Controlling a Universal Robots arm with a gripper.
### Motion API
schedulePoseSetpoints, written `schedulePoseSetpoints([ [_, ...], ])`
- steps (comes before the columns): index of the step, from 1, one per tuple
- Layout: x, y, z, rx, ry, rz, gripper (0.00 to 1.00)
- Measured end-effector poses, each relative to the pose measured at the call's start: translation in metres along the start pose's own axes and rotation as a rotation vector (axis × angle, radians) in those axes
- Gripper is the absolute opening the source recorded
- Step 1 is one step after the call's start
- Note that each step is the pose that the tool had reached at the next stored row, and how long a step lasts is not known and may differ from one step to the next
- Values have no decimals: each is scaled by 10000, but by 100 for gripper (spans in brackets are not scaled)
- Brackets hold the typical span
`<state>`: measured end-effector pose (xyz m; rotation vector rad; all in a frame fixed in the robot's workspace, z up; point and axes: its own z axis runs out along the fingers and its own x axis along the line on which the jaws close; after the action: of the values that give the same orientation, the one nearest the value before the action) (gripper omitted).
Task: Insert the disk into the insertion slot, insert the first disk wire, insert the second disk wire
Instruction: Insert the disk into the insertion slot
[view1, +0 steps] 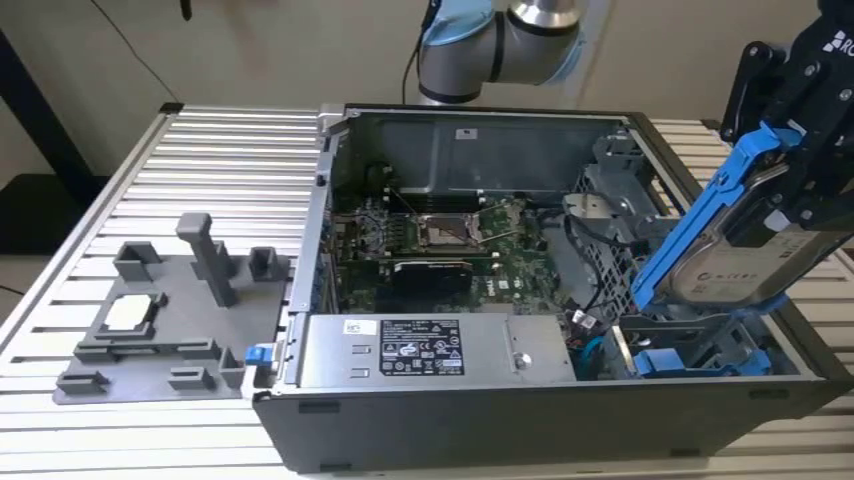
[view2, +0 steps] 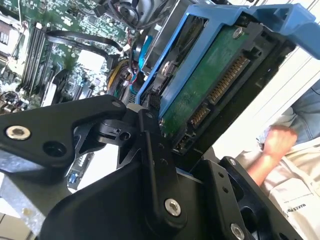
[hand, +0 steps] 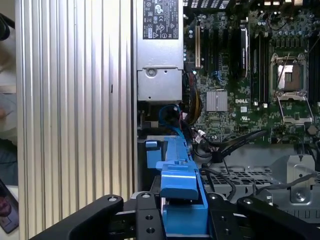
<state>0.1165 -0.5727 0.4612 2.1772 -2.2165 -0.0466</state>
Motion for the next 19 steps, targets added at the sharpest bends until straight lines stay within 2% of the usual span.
schedulePoseSetpoints([
  [6,9,-9,15,-8,-1,-3,33],
  [12,59,-59,107,-36,-20,-2,33],
  [19,82,-66,210,-32,-17,-62,33],
])
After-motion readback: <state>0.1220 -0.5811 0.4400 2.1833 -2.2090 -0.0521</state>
